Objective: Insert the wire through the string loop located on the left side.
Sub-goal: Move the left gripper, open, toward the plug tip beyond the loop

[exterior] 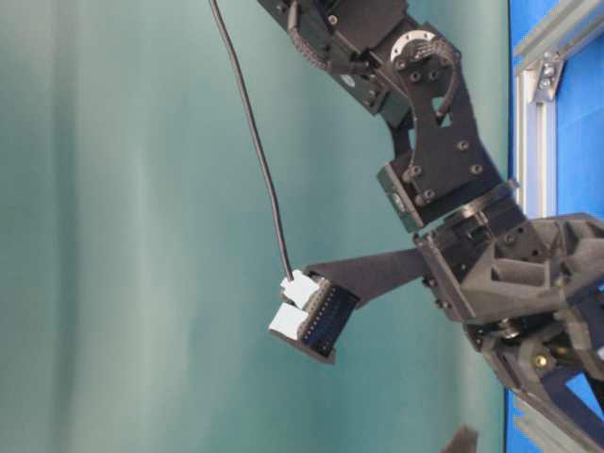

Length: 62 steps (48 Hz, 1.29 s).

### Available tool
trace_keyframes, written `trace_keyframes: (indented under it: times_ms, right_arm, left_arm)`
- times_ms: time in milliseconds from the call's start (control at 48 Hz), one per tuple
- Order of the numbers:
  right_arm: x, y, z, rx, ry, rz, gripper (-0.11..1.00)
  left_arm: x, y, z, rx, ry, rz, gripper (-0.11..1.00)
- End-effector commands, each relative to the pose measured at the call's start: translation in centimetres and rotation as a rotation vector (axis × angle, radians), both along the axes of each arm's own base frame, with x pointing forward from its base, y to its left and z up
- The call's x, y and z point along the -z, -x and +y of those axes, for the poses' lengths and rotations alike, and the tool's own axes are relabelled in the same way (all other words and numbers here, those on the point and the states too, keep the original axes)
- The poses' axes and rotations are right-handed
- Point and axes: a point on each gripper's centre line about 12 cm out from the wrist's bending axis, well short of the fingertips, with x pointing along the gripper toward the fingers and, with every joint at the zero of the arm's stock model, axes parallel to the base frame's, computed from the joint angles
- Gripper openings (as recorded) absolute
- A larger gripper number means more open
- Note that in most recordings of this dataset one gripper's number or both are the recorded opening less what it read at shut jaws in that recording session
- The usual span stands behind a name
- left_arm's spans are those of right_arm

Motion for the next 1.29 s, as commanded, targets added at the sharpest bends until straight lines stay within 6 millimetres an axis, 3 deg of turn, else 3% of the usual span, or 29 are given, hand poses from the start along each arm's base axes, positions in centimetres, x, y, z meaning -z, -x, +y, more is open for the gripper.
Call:
trace_keyframes:
  times_ms: [0,146,354,771,979,1270]
  right_arm:
    - [-1.7,-0.4,-0.2,0.005,-0.003,-0.041,0.00]
    - [-1.6,-0.4,-0.2,0.005,-0.003,-0.040,0.00]
    - [-1.7,-0.4,-0.2,0.005,-0.004,-0.044,0.00]
    - [-1.9,-0.5,-0.2,0.006,-0.006,-0.049,0.00]
    - [-1.8,-0.5,-0.2,0.005,-0.005,-0.050,0.00]
    - [-1.8,-0.5,-0.2,0.005,-0.004,-0.047,0.00]
  left_arm:
    - [-0.7,1.0,0.0,-0.010,-0.012,-0.035,0.00]
    - [-0.7,2.6,-0.2,-0.023,-0.012,-0.037,0.00]
    - [-0.5,2.3,-1.1,0.021,0.000,-0.010,0.00]
    - [-1.1,2.5,-7.5,0.315,-0.025,-0.037,0.00]
    - [-1.3,2.8,-9.6,0.416,-0.024,-0.035,0.00]
    - [-1.3,2.1,-9.9,0.427,-0.025,-0.011,0.00]
